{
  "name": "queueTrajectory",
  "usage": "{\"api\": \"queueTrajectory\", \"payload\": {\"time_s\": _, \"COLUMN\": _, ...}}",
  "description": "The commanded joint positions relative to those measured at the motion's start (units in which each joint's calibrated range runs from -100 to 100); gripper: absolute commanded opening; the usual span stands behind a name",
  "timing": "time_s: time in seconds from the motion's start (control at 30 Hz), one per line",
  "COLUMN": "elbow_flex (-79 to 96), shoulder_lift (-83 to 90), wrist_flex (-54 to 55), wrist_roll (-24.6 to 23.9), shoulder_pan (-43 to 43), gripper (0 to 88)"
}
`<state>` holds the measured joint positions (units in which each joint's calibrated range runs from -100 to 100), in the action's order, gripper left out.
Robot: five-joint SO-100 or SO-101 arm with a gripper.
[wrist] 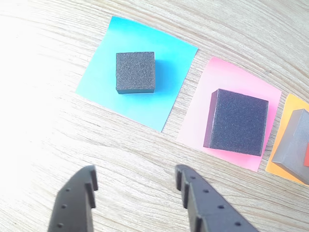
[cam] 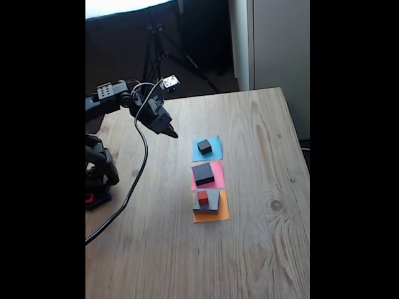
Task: Tower of hanoi
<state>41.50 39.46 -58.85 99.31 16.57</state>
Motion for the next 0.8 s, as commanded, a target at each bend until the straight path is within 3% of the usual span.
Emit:
{"api": "queueTrajectory", "payload": {"time_s": 0.0, "elbow_flex": 6.0, "shoulder_lift": 4.1, "wrist_flex": 7.7, "wrist_roll": 0.7, "shoulder_pan": -1.3, "gripper": 23.7}}
{"api": "queueTrajectory", "payload": {"time_s": 0.43, "elbow_flex": 31.3, "shoulder_lift": 6.0, "wrist_flex": 47.6, "wrist_roll": 0.7, "shoulder_pan": -2.6, "gripper": 41.5}}
{"api": "queueTrajectory", "payload": {"time_s": 0.77, "elbow_flex": 43.6, "shoulder_lift": -1.4, "wrist_flex": 74.9, "wrist_roll": 0.7, "shoulder_pan": -3.7, "gripper": 43.9}}
